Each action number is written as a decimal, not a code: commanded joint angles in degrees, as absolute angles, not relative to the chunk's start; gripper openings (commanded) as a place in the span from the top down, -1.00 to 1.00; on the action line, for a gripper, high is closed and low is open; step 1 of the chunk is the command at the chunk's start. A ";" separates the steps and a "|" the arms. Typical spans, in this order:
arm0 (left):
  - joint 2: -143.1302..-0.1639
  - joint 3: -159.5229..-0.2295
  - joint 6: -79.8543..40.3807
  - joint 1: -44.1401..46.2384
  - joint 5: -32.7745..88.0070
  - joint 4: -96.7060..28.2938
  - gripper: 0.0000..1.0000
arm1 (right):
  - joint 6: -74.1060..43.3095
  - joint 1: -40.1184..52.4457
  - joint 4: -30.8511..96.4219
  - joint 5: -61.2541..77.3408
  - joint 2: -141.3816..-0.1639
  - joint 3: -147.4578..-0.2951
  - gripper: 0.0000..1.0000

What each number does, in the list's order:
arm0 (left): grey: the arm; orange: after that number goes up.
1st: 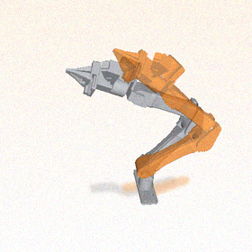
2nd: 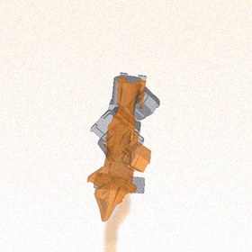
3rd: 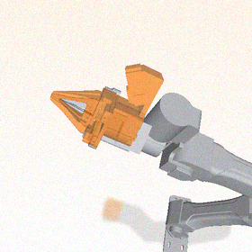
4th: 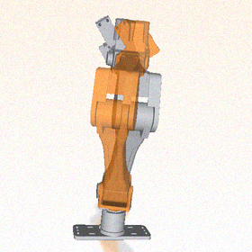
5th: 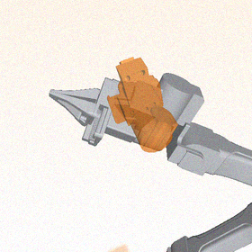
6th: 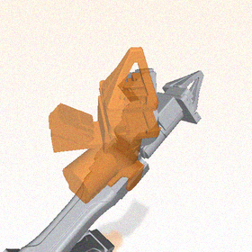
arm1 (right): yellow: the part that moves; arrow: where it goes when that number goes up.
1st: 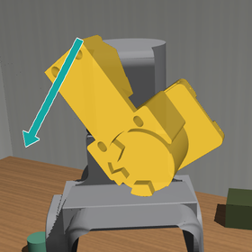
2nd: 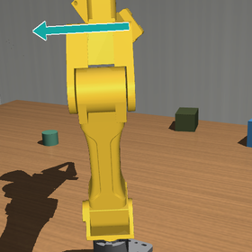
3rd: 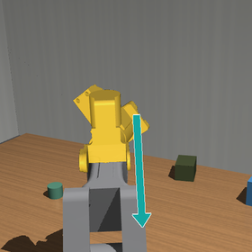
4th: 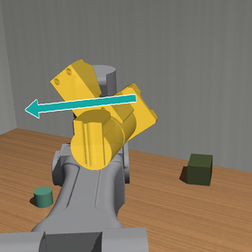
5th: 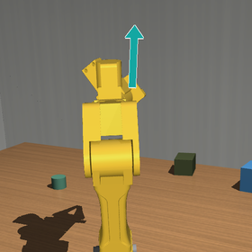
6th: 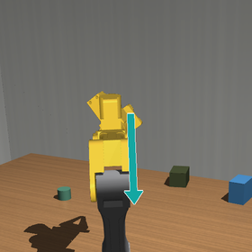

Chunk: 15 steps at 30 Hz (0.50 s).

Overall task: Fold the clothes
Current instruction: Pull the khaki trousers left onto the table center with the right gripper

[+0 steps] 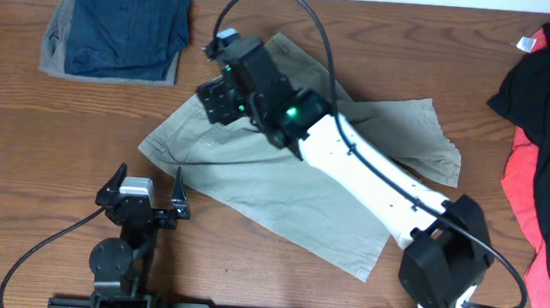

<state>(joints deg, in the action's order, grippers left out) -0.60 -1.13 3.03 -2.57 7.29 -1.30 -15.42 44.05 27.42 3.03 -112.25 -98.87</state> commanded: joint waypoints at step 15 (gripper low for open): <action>-0.34 -0.23 3.40 -2.83 8.08 -3.38 -0.96 | -27.18 18.76 59.55 8.51 -107.09 -103.11 -0.98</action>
<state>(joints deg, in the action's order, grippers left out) -0.60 -1.13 3.05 -2.57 7.29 -1.32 -23.99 21.52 57.32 3.99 -109.49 -102.00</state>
